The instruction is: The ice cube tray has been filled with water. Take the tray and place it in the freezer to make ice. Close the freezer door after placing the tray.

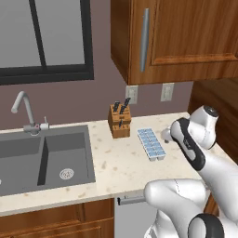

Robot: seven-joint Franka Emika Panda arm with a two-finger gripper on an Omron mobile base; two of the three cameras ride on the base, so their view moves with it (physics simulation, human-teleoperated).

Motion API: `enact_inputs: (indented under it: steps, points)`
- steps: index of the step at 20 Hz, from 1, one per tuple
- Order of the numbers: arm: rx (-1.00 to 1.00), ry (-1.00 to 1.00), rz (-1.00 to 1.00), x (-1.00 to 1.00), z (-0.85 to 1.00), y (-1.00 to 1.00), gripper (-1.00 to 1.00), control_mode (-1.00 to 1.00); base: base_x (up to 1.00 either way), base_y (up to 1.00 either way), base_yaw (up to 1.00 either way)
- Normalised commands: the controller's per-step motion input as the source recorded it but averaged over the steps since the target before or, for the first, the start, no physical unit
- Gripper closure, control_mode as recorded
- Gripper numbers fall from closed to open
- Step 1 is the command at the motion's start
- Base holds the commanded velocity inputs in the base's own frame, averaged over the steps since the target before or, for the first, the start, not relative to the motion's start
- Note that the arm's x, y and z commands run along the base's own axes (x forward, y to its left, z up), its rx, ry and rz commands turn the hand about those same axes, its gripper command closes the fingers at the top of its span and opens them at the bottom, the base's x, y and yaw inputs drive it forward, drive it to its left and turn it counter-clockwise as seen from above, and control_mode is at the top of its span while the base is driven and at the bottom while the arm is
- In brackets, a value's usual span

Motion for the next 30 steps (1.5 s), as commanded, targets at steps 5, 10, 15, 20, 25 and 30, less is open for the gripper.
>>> enact_inputs:
  steps: [5, 10, 15, 20, 25, 30]
  points:
    - [0.04, 0.00, 0.00, 0.21, -0.20, 0.05, -1.00, -1.00, 0.00, 0.00, 0.00]
    - [0.10, 0.00, 0.00, 0.04, -0.12, 0.00, -1.00, -1.00, 0.00, 0.00, 0.00]
    - [0.09, 0.00, 0.01, 0.03, -0.23, 0.00, -1.00, -1.00, 0.00, 0.00, 0.00]
    - [0.02, 0.00, 0.00, 0.23, -0.22, 0.09, -1.00, -1.00, 0.00, 0.00, 0.00]
    - [0.00, 0.00, 0.00, 0.29, -0.24, 0.20, -1.00, -1.00, 0.00, 0.00, 0.00]
    - [0.00, 0.00, 0.00, 0.25, -0.20, 0.09, -1.00, -1.00, 0.00, 0.00, 0.00]
